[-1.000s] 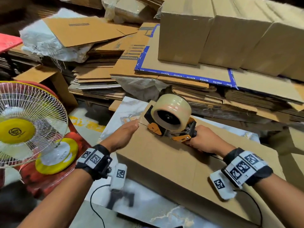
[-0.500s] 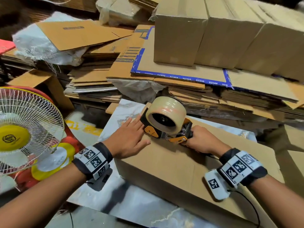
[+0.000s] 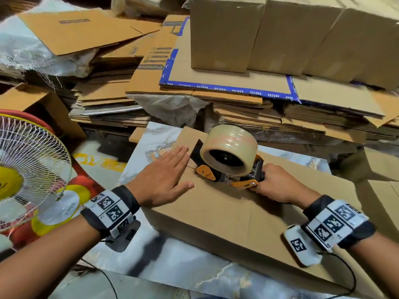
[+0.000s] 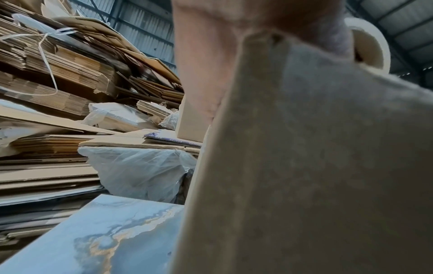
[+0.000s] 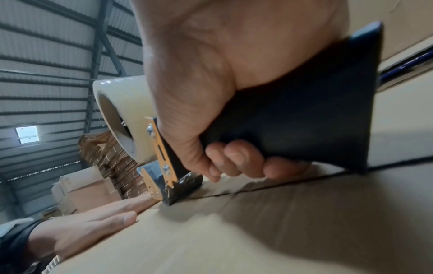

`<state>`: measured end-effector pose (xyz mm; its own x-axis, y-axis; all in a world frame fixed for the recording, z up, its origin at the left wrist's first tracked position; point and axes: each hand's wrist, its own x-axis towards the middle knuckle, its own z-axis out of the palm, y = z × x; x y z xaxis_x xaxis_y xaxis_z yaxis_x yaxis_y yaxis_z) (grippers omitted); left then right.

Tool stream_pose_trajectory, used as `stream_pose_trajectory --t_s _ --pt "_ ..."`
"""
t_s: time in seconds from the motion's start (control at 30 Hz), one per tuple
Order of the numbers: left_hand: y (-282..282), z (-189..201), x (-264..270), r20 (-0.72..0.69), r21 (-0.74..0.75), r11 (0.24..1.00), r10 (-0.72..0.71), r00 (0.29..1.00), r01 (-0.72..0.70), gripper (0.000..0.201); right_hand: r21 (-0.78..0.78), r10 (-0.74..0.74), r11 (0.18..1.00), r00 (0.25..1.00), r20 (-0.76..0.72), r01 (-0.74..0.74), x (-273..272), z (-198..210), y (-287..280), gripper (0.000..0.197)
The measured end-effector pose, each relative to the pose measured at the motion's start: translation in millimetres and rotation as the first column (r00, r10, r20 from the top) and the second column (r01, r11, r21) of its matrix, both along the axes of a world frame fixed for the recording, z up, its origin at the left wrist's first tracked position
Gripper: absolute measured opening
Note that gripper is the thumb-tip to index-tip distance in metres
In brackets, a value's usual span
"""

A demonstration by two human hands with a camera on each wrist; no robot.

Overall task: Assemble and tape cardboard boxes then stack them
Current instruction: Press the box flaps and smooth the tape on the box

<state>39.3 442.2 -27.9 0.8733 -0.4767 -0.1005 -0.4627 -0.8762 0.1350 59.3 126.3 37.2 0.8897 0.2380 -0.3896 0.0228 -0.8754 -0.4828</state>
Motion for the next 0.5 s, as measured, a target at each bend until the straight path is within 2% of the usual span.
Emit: stream_pose_trajectory --t_s 0.13,0.2,0.37,0.5 --pt "-14.6 0.9 -5.5 0.004 0.033 0.998 0.043 0.999 -0.044 0.101 -0.023 -0.006 1.000 1.000 0.014 0.006 1.1 -2.4 1.4 0.032" --pt "-26.2 0.0 -5.8 0.015 0.029 0.999 0.014 1.000 -0.015 0.105 -0.018 -0.006 1.000 1.000 0.016 0.007 1.8 -3.8 0.9 0.031" --pt "-32.3 -2.9 -5.6 0.119 -0.044 0.998 -0.046 0.992 0.052 0.088 -0.021 0.022 1.000 0.999 0.025 -0.022 1.8 -5.9 0.7 0.027" --pt "-29.2 -6.2 -6.5 0.062 -0.024 0.999 -0.040 0.997 0.042 0.091 -0.050 0.040 0.998 0.998 0.037 -0.038 -2.0 -1.0 -15.4 0.032"
